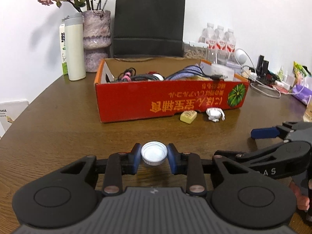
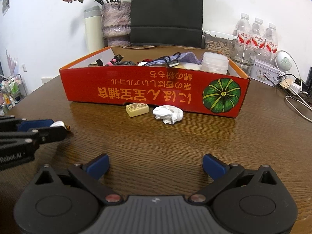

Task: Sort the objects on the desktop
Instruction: 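Grasp the orange dried piece with right gripper while left gripper holds the cap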

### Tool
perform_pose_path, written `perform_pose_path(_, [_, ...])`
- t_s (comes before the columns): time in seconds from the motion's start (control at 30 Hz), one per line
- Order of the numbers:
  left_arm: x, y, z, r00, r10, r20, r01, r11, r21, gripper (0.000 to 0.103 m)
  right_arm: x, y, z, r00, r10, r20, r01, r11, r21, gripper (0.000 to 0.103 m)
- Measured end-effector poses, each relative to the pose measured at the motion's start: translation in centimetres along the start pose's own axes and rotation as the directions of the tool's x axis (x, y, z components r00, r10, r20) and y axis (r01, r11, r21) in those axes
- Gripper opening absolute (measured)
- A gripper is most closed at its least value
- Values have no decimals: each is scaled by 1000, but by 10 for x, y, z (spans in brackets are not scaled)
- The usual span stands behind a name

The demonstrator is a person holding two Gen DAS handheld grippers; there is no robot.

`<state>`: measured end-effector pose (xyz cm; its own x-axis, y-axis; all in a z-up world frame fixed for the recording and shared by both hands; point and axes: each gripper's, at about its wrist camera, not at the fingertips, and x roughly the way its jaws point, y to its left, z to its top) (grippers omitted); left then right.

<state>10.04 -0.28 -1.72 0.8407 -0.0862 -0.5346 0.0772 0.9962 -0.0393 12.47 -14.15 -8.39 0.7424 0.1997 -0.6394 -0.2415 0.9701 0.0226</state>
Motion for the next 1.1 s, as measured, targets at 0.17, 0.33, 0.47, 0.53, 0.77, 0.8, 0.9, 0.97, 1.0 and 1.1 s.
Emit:
perform_pose_path(0.17, [-6, 15, 5, 999, 15, 38, -13, 999, -46, 29, -4, 11, 0, 999, 21, 24, -21, 1000, -9, 85])
perform_pose_path(0.33, [-12, 37, 9, 997, 51, 64, -45, 995, -93, 29, -6, 38, 4, 996, 76, 49, -74, 996, -59, 81])
perform_pose_path(0.47, [-16, 58, 10, 994, 83, 73, -73, 989, -126, 29, -1, 64, 11, 991, 120, 52, -115, 989, -89, 72])
perform_pose_path(0.53, [-19, 69, 10, 992, 99, 79, -87, 986, -140, 29, 4, 74, 16, 989, 144, 44, -140, 986, -89, 70])
perform_pose_path(0.77, [-28, 100, 9, 986, 139, 90, -121, 976, -181, 29, 20, 109, 28, 982, 189, 23, -186, 978, -96, 59])
perform_pose_path(0.8, [-29, 103, 9, 986, 141, 91, -123, 975, -183, 29, 22, 113, 29, 982, 190, 21, -187, 978, -97, 57])
perform_pose_path(0.9, [-31, 108, 9, 986, 140, 94, -121, 975, -186, 29, 29, 124, 32, 982, 187, 9, -185, 977, -105, 51])
perform_pose_path(0.97, [-32, 109, 9, 986, 136, 96, -116, 976, -184, 29, 30, 128, 33, 985, 171, 13, -168, 978, -121, 42])
perform_pose_path(1.0, [-33, 109, 8, 986, 133, 97, -114, 977, -183, 29, 30, 129, 33, 986, 167, 15, -164, 978, -127, 39])
perform_pose_path(1.1, [-33, 107, 8, 987, 124, 98, -106, 979, -174, 29, 30, 129, 31, 986, 167, 20, -163, 977, -136, 39])
